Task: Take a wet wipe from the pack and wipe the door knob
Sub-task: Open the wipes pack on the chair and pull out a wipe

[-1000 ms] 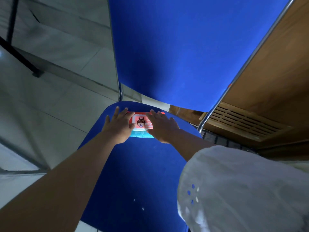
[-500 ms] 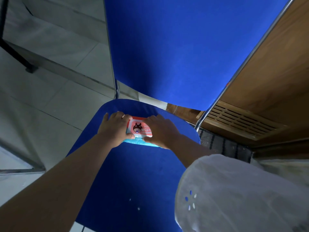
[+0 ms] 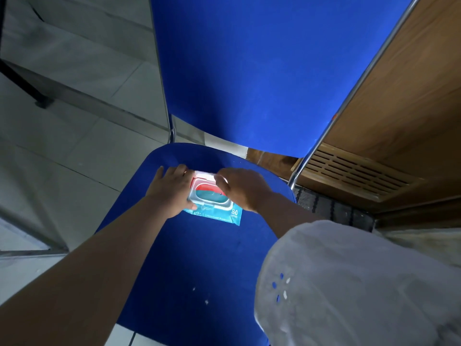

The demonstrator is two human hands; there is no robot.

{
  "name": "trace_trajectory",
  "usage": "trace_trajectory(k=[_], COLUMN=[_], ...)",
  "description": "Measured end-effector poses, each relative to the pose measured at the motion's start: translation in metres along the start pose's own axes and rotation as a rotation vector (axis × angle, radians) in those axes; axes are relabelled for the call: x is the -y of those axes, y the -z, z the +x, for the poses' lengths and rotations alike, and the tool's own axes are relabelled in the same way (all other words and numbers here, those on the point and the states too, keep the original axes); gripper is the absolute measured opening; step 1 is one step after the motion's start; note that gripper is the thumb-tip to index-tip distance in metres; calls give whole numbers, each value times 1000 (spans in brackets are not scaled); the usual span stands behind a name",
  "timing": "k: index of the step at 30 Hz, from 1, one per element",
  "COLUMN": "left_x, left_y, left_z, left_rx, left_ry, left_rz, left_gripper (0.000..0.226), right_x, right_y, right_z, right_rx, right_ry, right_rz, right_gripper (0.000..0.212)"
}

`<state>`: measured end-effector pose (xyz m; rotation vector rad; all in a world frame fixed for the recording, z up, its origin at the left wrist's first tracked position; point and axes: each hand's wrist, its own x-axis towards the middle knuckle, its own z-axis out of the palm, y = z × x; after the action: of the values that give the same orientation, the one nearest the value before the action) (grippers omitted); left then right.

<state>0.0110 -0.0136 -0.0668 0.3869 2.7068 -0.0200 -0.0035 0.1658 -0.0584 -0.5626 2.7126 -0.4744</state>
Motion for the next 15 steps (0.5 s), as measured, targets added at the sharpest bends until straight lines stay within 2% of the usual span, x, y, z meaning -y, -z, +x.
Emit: trace_trajectory(k=[4, 6, 10, 12, 15], left_x=[-2, -3, -11, -17, -23], left_y=[-1, -1, -2, -3, -5], left_z=[-1, -3, -4, -3, 0], left_rx=[-35, -51, -109, -165, -253], left_ry=[11, 4, 50, 98, 129], left_rz=[-19, -35, -176, -217, -148], left_gripper=[78, 83, 91, 85, 76], right_x=[3, 5, 13, 14, 8], right_y=[2, 3, 1, 0, -4], right_z=[4, 3, 1, 1, -4], right_rx=[-154, -240, -333, -359, -304], right_ry=[-224, -266, -244, -235, -132], right_rz=[184, 116, -62, -109, -165], right_gripper=[27, 28, 32, 31, 33])
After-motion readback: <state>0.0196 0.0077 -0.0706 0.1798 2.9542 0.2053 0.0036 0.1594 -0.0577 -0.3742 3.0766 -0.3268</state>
